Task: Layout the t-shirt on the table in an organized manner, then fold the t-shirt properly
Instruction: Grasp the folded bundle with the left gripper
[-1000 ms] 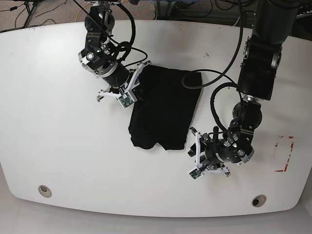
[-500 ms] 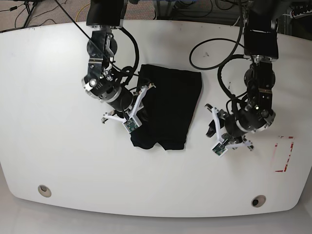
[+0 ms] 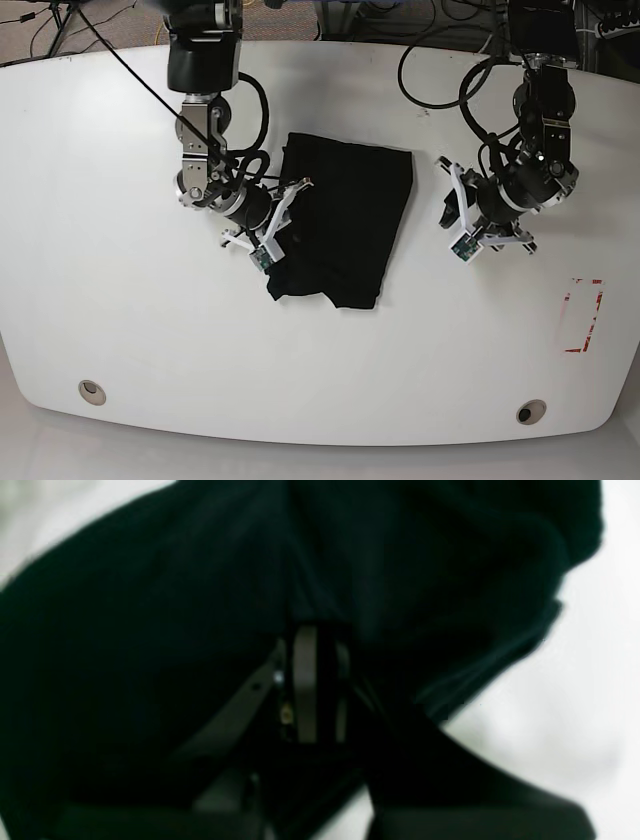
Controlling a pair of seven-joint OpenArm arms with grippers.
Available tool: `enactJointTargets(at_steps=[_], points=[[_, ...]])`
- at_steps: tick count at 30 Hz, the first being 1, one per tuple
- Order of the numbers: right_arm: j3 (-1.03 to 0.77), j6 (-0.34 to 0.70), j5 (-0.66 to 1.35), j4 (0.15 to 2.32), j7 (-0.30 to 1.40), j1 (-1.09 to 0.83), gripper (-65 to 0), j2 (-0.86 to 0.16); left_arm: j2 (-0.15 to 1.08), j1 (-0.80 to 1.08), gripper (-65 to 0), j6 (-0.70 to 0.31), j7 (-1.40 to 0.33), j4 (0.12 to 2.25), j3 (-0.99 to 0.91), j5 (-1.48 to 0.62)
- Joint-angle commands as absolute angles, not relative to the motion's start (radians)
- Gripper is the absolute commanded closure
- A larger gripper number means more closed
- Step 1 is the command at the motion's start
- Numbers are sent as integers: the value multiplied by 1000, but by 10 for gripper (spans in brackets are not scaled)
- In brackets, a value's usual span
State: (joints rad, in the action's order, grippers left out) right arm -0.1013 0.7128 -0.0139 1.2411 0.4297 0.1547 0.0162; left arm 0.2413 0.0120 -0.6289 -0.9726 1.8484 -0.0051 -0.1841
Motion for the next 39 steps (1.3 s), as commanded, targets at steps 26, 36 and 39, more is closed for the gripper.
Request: enactJointTargets(at_steps=[26, 36, 39], points=[[-268, 698, -30, 1986, 894, 131, -38, -87, -150, -188, -201, -412, -644, 1501, 237, -41], [-312, 698, -30, 1994, 895, 74, -38, -87, -157, -185, -199, -213, -407, 1227, 369, 13], [-312, 698, -30, 1995, 895, 62, -38, -87, -157, -183, -199, -214, -397, 1162, 343, 13]])
